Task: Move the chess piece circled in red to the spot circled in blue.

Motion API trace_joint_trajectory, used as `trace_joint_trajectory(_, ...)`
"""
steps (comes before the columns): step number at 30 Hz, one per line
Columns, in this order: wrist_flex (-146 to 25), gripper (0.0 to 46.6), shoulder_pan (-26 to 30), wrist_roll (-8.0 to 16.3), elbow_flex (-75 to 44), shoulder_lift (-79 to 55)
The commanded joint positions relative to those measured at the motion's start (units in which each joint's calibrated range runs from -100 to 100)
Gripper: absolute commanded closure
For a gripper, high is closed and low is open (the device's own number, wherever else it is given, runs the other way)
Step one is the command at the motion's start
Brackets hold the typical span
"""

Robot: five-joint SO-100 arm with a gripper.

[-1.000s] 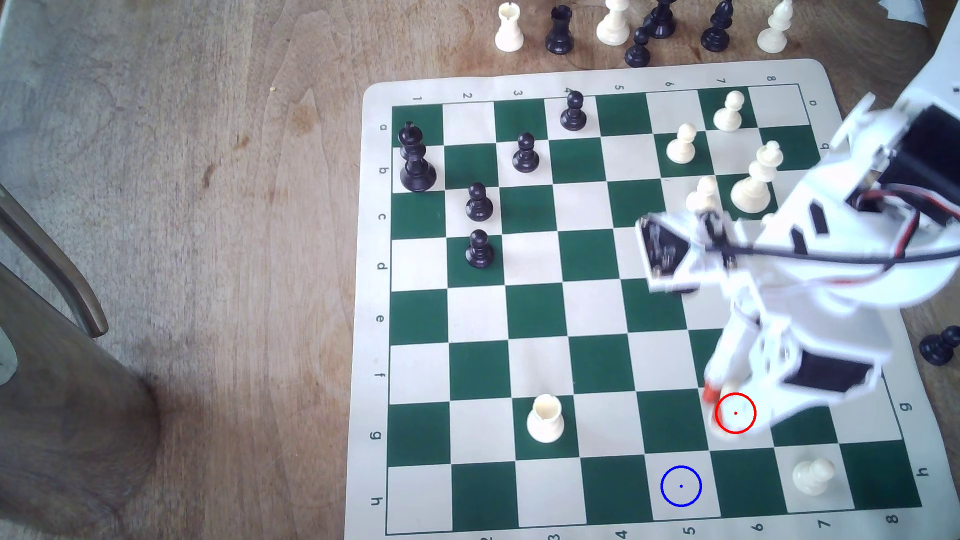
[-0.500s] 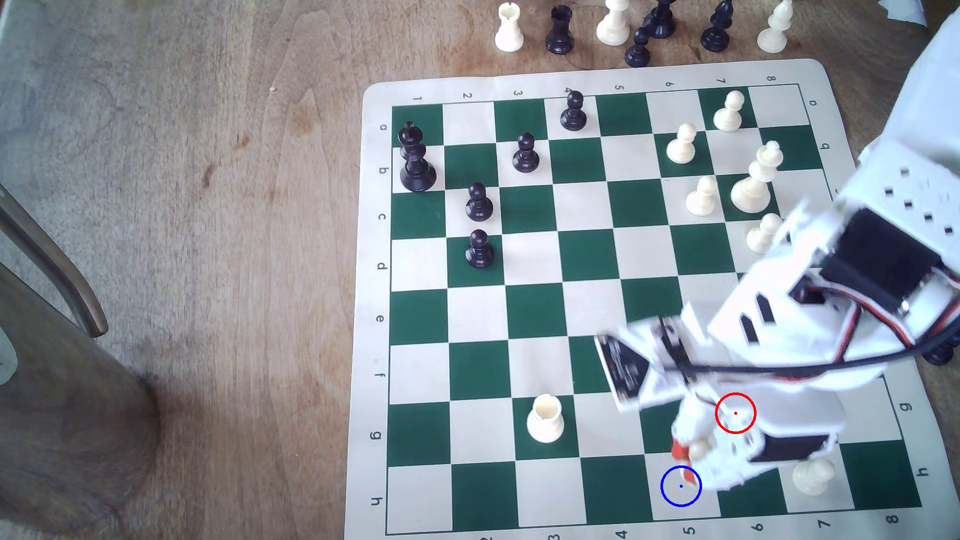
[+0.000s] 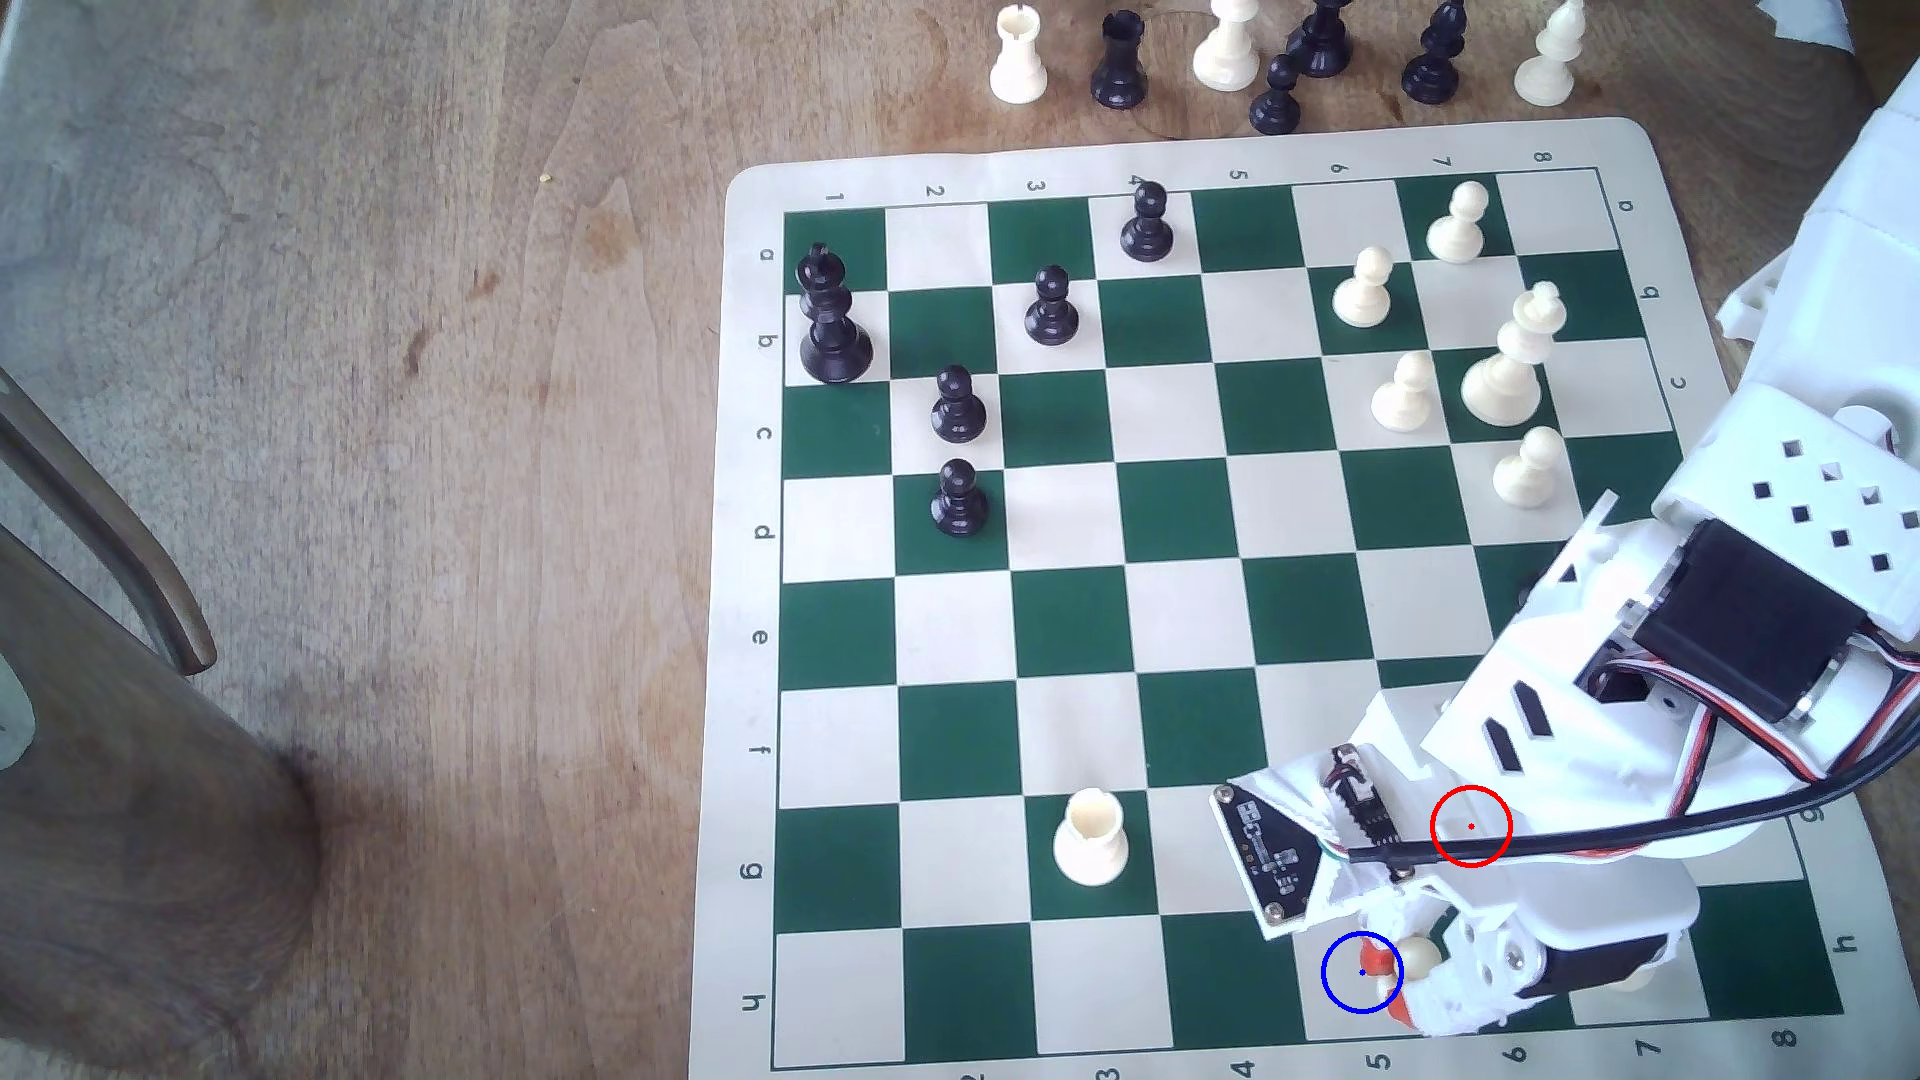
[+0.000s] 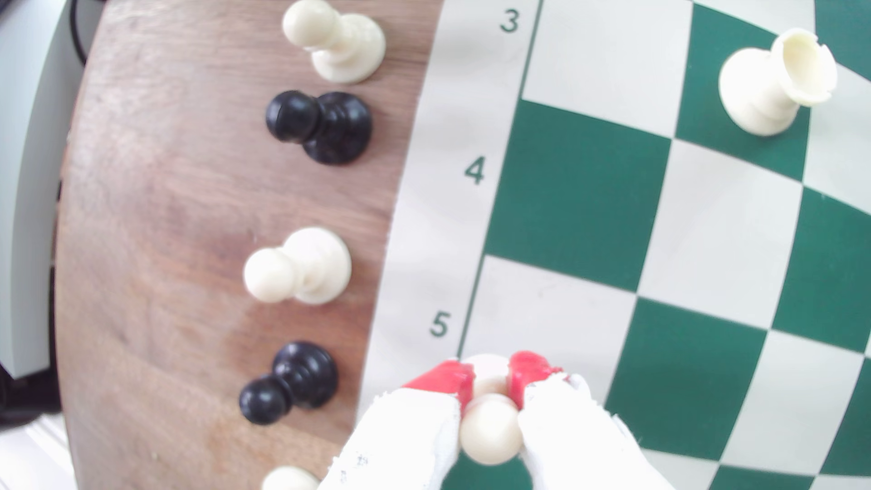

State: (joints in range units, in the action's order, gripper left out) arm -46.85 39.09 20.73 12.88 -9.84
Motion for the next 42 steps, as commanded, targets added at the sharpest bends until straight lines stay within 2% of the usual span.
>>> trace_joint_trajectory(1,1.3,45.3,-1.1,-1.0,-1.3,2.0)
trace_joint_trajectory(18,5.4,45.3,-2.1,-1.6,2.1,-0.2)
trace_joint_trajectory(23,5.7,41.3,-1.7,-1.6,2.1,-0.2)
trace_joint_trajectory(27,5.7,33.9,-2.0,-1.6,2.1,-0.3)
trace_joint_trajectory(28,5.7,30.3,-2.1,-1.6,2.1,-0.3)
trace_joint_trajectory(32,4.8,25.7,-1.9,-1.7,2.4,-0.3)
trace_joint_trajectory(39,3.3,21.4,-1.9,-1.4,2.9,1.6)
trace_joint_trajectory(42,3.3,20.9,-2.3,-1.5,3.0,3.2)
